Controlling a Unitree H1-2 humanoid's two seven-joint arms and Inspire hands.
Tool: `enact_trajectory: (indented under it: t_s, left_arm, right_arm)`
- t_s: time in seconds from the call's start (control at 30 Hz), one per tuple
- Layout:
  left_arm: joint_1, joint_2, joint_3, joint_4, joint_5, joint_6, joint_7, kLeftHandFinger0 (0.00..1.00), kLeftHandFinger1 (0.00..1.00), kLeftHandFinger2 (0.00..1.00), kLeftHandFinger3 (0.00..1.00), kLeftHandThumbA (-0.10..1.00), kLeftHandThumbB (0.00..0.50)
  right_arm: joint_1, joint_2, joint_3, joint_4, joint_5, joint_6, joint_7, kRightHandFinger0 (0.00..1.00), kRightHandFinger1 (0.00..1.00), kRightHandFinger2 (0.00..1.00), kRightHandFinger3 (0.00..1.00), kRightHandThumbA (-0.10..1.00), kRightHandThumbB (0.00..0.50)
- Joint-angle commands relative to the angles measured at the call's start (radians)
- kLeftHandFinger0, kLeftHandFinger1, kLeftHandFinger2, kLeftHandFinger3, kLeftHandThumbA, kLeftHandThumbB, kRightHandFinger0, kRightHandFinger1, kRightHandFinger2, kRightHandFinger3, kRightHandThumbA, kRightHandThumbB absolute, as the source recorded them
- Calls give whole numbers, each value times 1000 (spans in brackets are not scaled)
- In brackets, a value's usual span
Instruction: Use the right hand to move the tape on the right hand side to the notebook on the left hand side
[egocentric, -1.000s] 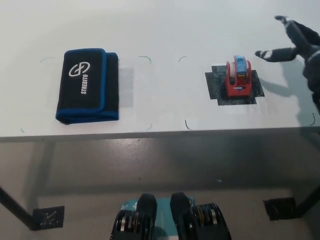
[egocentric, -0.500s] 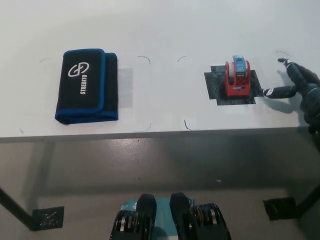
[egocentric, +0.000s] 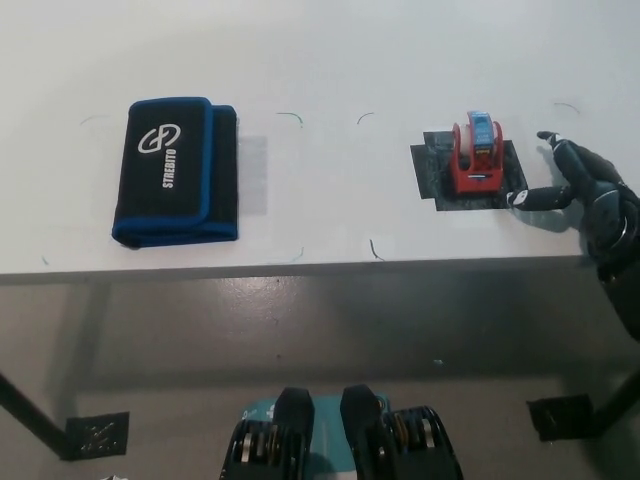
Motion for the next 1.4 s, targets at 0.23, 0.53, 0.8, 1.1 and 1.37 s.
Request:
enact_trajectory:
  t_s: [0.23, 0.53, 0.8, 1.1, 1.37]
  left_arm:
    - [12, 11, 2, -15, 8, -32, -2, 203, 154, 214, 367, -12, 116]
    - [10, 15, 3, -24, 3, -29, -5, 209, 151, 212, 369, 4, 116]
    - [8, 14, 2, -41, -4, -4, -10, 201, 143, 195, 373, -6, 125]
    - [4, 19, 0, -58, 10, 10, -10, 217, 154, 208, 369, -6, 119]
    - [6, 21, 1, -65, 3, 21, -16, 229, 158, 208, 370, -17, 123]
  right_arm:
    - [-82, 52, 16, 7, -12, -13, -40, 1000, 1000, 1000, 1000, 900, 412]
    - [-123, 161, -134, 8, 164, -83, -16, 1000, 1000, 1000, 1000, 829, 441]
    - [-179, 292, -377, 39, 415, -105, 60, 1000, 1000, 1000, 1000, 817, 425]
    - [-193, 337, -393, 64, 409, -139, 39, 1000, 1000, 1000, 1000, 880, 469]
    - [-174, 336, -389, 96, 442, -182, 51, 1000, 1000, 1000, 1000, 859, 424]
